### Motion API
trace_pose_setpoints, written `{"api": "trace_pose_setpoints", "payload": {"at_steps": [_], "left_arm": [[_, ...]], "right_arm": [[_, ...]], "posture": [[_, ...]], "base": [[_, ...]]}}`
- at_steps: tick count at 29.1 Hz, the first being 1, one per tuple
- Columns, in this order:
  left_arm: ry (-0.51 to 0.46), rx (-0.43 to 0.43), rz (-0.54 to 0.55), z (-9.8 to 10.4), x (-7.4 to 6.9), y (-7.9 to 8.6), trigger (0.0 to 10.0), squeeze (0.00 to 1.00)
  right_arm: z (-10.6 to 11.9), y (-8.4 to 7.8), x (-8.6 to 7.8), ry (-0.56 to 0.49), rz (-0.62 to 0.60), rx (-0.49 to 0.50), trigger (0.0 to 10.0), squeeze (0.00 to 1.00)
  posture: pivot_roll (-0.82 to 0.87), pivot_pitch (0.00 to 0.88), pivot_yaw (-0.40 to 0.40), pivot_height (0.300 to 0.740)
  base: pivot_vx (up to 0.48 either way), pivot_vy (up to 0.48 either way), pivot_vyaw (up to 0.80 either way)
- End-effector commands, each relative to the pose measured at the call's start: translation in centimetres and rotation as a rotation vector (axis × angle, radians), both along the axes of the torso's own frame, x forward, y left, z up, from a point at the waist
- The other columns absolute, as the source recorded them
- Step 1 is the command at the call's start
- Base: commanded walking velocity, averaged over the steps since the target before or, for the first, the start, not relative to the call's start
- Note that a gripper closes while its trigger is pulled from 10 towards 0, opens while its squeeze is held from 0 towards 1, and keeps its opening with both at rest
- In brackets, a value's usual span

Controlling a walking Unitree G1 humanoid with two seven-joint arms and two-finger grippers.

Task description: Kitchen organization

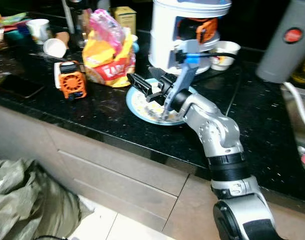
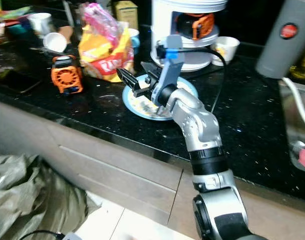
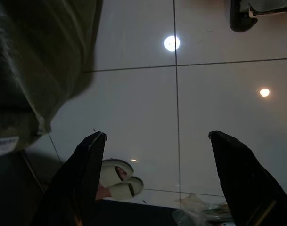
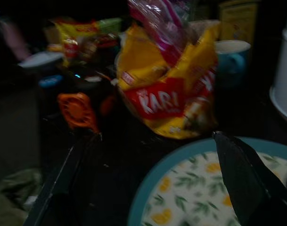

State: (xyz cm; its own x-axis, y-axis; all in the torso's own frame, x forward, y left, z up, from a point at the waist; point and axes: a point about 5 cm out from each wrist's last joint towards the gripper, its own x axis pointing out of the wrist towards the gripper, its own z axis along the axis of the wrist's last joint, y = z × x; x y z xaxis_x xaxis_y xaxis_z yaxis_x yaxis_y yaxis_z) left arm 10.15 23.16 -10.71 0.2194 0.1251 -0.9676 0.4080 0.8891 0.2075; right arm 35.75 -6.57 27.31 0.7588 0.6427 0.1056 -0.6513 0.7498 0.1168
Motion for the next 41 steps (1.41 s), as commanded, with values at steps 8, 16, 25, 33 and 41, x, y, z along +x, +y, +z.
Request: {"api": "trace_pose_setpoints", "payload": {"at_steps": [8,16,25,33,41], "left_arm": [[0.012,0.002,-0.005,-0.2,-0.6,0.0,10.0,0.0],[0.018,-0.002,-0.012,-0.3,-0.9,-0.4,10.0,0.0],[0.022,-0.006,-0.016,-0.4,-1.0,-0.7,10.0,0.0],[0.019,-0.011,-0.017,-0.4,-0.9,-0.9,10.0,0.0],[0.026,-0.015,-0.008,-0.5,-1.3,-1.0,10.0,0.0]], "right_arm": [[-1.1,0.3,0.3,0.173,-0.08,-0.149,10.0,0.0],[-1.6,0.0,0.8,0.257,-0.19,-0.145,10.0,0.0],[-2.7,-0.1,0.7,0.33,-0.233,-0.165,10.0,0.0],[-4.3,0.4,1.2,0.387,-0.279,-0.201,10.0,0.0],[-5.5,0.0,2.9,0.416,-0.38,-0.175,10.0,0.0]], "posture": [[0.08,0.078,-0.034,0.74],[0.08,0.079,-0.041,0.74],[0.07,0.072,-0.049,0.74],[0.08,0.071,-0.056,0.74],[0.08,0.092,-0.062,0.74]], "base": [[0.0,0.0,0.0],[0.0,0.0,0.0],[0.0,0.0,0.0],[0.0,0.0,0.0],[0.0,0.0,0.0]]}}
